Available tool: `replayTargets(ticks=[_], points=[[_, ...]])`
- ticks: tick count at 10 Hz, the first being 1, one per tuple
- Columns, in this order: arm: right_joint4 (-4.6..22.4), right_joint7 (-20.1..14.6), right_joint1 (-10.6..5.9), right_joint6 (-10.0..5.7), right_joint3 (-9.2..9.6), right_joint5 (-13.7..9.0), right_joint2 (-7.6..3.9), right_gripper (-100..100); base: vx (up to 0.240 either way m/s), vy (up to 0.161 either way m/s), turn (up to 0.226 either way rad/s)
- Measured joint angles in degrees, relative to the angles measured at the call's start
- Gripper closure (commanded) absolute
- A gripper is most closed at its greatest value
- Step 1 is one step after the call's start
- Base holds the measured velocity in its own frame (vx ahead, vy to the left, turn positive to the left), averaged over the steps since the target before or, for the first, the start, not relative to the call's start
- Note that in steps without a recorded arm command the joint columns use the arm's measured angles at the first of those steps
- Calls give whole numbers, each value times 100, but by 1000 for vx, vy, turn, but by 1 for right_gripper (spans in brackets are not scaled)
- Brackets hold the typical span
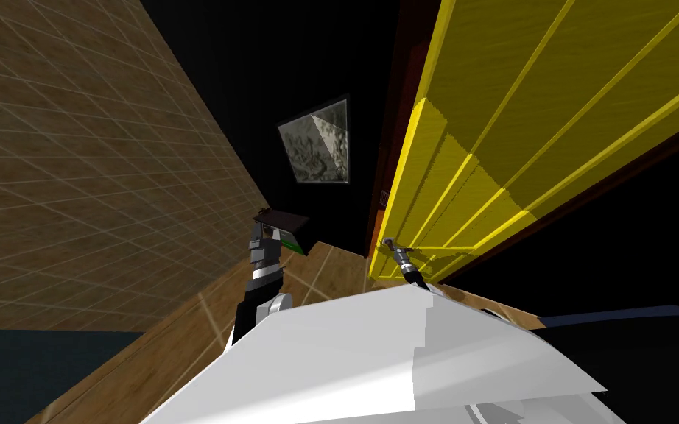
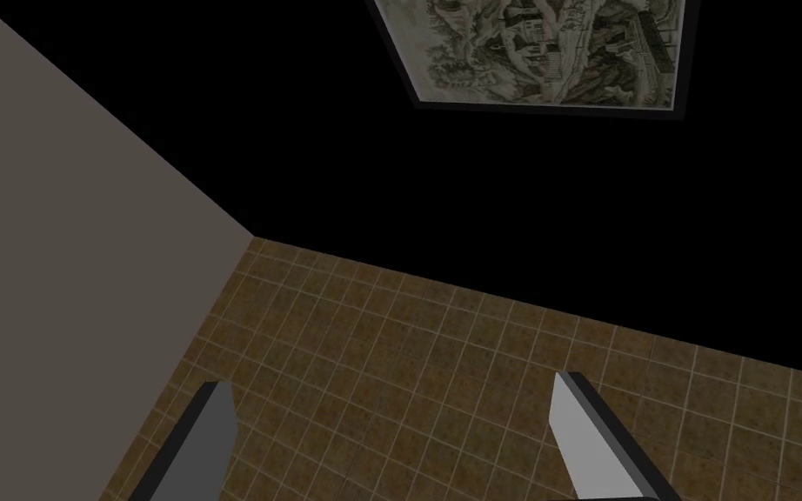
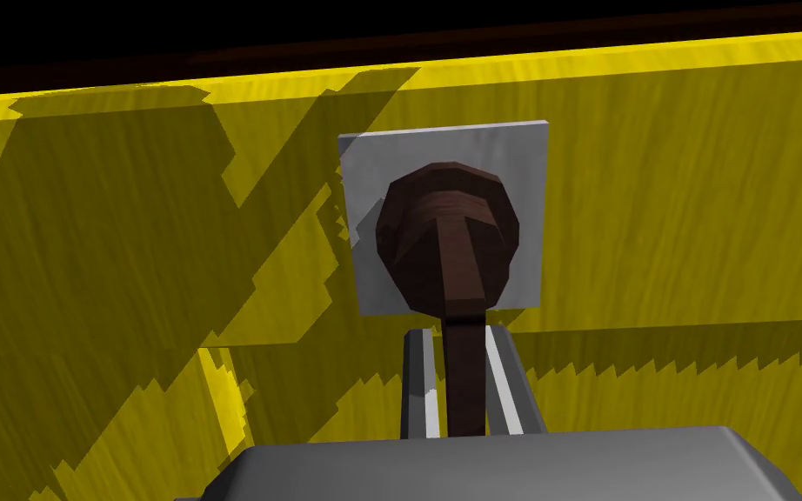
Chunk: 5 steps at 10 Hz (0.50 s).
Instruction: Pull the door open
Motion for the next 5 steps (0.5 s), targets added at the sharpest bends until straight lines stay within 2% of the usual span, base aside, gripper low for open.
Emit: replayTargets(ticks=[1, 2, 3, 4, 5], points=[[75, -100, -5, -98, 85, 48, -54, 100, -272, -44, 100], [49, -191, 56, -153, 168, 95, -106, 100, -257, -76, 72], [70, -261, 78, -205, 237, 135, -130, 100, -115, -29, 25], [87, -275, 96, -209, 261, 148, -114, 100, -155, -16, 69], [87, -290, 101, -224, 313, 130, -144, 100, -259, -42, 142]])
